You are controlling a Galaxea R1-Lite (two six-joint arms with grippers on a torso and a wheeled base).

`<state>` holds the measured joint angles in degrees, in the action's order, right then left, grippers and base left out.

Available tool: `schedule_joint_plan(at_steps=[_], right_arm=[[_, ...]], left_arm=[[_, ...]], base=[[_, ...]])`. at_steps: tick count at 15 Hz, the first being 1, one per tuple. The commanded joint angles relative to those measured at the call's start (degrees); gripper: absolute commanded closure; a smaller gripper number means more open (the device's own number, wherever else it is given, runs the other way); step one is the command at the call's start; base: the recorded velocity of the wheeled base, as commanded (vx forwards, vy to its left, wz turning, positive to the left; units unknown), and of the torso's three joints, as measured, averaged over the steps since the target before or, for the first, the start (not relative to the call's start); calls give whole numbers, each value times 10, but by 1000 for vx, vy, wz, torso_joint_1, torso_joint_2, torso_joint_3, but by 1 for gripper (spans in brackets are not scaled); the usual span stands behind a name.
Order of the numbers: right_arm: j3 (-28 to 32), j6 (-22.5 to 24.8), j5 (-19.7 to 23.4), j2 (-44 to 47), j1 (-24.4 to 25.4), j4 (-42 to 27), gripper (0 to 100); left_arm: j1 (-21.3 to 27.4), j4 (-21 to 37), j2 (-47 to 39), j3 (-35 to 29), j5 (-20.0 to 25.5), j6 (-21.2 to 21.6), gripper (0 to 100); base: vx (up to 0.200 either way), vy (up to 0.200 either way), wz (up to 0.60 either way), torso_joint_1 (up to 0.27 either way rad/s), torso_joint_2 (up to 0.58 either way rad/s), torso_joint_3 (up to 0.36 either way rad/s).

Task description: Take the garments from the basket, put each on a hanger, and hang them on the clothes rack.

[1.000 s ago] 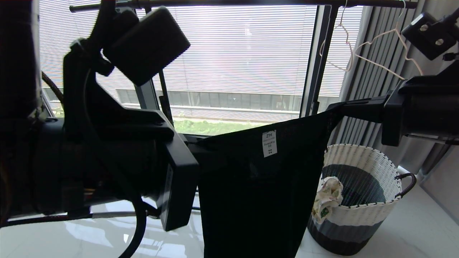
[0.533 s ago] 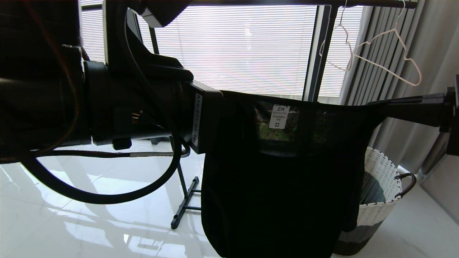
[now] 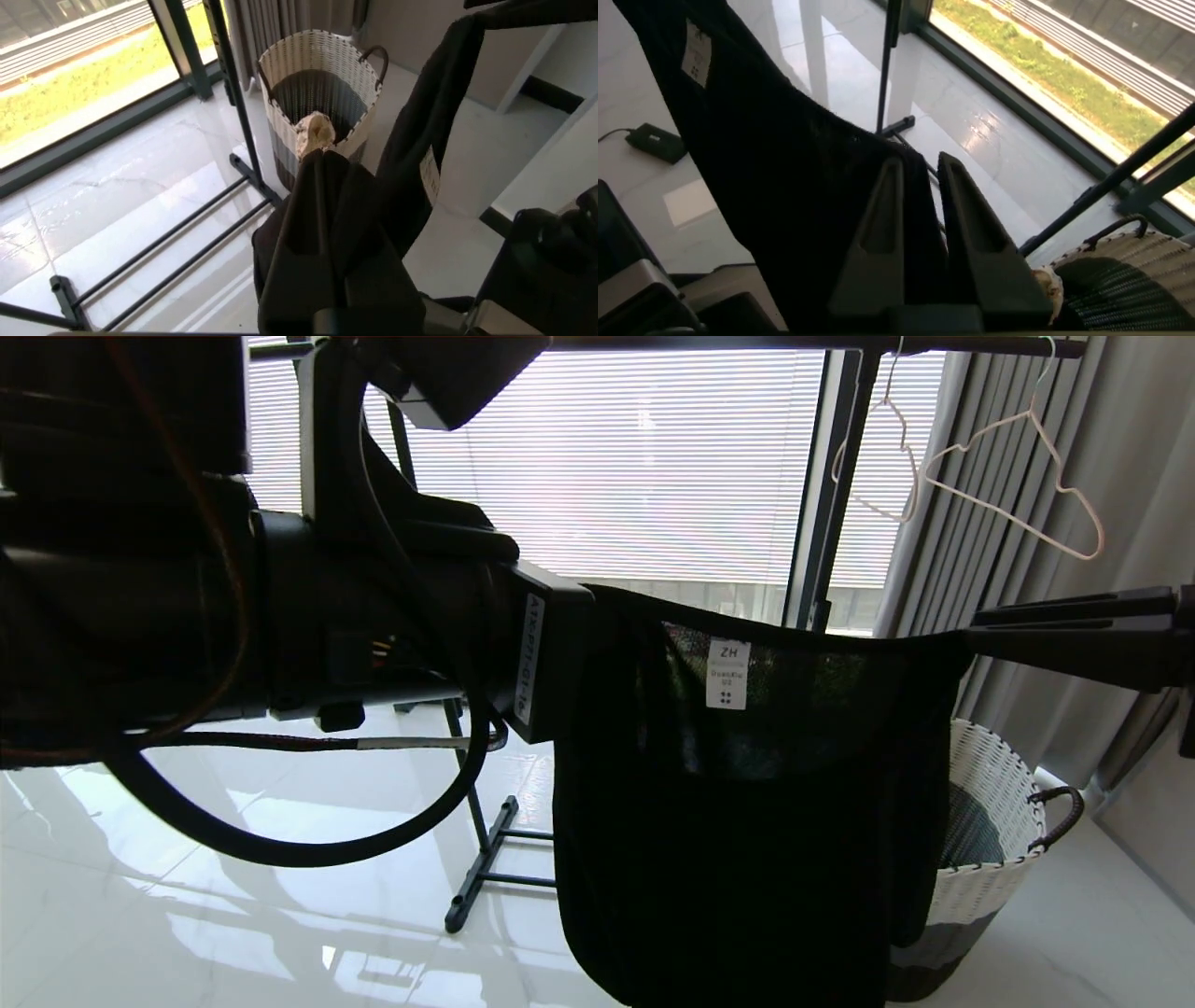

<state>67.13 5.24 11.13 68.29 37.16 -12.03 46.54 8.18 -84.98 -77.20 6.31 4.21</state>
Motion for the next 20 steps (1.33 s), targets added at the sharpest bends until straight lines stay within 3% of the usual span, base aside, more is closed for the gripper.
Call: schedule_joint_plan(at_steps=[1,4,6,9,10,12,15,20], right_arm=[[-5,-1,0,0,0,0,0],[-5,-1,-1,-1,-18,-3,0],[-4,1,-16,-3,-84,-35,0],[-18,32,-122,-2,-211,-106,0],[-40,43,-142,-3,-244,-98,0],[-78,50,-146,-9,-264,-62,0],[-132,62,-178,-18,-265,-18,0],[-142,82,-193,-18,-268,-15,0]], left_arm=[[-1,0,-2,0,-1,-1,100],[-17,0,-7,2,-2,5,100],[-51,1,-3,31,-3,21,100],[-213,5,39,154,-19,89,100],[-276,4,57,191,-34,104,100],[-324,3,66,200,-41,88,100],[-328,2,67,203,-126,21,100],[-327,0,90,234,-137,18,100]], base=[[0,0,0,0,0,0],[0,0,0,0,0,0],[0,0,0,0,0,0],[0,0,0,0,0,0],[0,0,0,0,0,0],[0,0,0,0,0,0],[0,0,0,0,0,0],[0,0,0,0,0,0]])
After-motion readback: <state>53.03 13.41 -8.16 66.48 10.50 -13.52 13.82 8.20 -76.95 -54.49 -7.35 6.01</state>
